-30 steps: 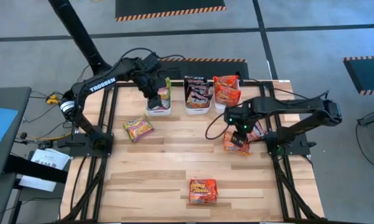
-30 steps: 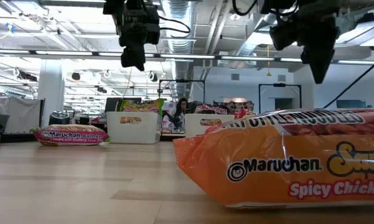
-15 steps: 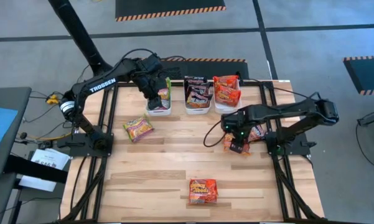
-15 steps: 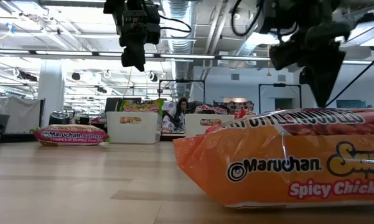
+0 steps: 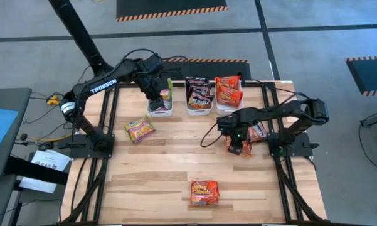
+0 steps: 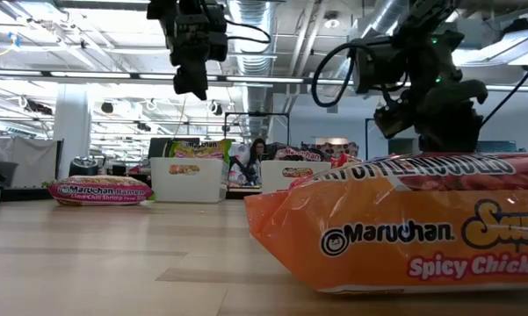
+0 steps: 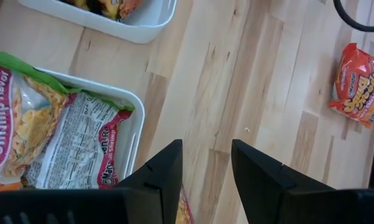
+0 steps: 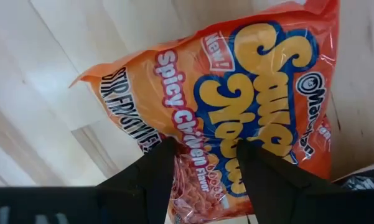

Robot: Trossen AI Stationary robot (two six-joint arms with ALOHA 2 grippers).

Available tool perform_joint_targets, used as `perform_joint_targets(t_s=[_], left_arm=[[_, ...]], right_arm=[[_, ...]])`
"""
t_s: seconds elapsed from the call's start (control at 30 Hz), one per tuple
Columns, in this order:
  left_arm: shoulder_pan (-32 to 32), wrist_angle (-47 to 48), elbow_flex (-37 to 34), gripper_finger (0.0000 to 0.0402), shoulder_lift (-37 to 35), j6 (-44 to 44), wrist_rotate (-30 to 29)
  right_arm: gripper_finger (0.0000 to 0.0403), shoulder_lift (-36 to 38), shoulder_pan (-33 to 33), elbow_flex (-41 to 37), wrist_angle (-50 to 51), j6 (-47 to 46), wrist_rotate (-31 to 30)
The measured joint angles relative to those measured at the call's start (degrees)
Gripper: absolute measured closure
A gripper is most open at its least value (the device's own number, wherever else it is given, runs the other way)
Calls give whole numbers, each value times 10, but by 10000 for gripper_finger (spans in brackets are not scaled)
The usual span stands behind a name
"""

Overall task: Sort Maruchan noodles
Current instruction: Put the orange noodle pack into the right white bin

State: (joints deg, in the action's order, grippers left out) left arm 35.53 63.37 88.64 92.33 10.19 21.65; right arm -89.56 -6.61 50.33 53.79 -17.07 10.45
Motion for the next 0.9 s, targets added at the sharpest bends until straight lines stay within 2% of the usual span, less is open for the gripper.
perform_joint_targets(t_s=[0.23, 0.33, 0.47, 0.67, 0.9], left_arm=[[0, -3, 0, 279, 0, -8, -1], [0, -2, 0, 279, 0, -9, -8], [0, -1, 0, 279, 0, -10, -22], [0, -1, 0, 279, 0, -9, -33], [0, -2, 0, 279, 0, 6, -33]], right_arm=[[207, -26, 0, 2, -21, 20, 11], [238, -28, -4, 2, -28, 14, 13], [299, -28, -5, 2, -35, -8, 15], [385, -28, -13, 2, -54, -11, 53], [398, -10, -9, 38, -65, -9, 38]])
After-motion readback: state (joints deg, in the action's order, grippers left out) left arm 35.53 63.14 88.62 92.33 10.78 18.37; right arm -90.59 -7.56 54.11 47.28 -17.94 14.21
